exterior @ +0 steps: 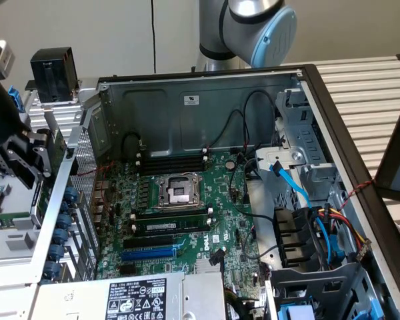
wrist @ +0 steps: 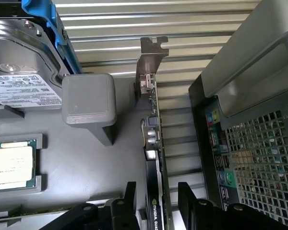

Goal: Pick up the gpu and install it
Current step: 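Pick up the gpu and move the gpu toward the slot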

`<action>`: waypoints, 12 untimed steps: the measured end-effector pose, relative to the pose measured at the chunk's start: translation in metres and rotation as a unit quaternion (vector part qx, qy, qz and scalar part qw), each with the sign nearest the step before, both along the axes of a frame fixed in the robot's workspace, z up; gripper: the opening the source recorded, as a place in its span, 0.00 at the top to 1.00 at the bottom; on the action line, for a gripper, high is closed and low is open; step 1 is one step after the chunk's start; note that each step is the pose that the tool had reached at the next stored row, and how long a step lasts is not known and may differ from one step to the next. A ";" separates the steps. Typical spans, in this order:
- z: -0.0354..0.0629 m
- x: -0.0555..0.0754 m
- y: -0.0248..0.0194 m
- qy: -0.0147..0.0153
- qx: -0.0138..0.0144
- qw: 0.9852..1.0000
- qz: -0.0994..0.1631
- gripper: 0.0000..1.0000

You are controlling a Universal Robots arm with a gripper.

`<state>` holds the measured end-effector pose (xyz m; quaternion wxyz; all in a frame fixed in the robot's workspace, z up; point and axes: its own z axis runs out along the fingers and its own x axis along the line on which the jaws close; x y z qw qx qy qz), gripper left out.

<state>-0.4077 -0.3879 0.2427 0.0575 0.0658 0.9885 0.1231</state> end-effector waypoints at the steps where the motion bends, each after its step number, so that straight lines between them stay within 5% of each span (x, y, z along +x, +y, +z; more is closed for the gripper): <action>1: -0.0009 0.000 0.0018 0.001 0.000 1.000 0.000 0.53; 5: -0.0044 0.001 0.0088 0.001 -0.001 1.000 0.000 0.53; 7: -0.0061 0.001 0.0121 0.001 -0.006 1.000 0.000 0.53; 10: -0.0081 0.001 0.0146 0.001 -0.019 1.000 0.000 0.53; 12: -0.0102 0.001 0.0153 0.001 -0.022 1.000 0.000 0.53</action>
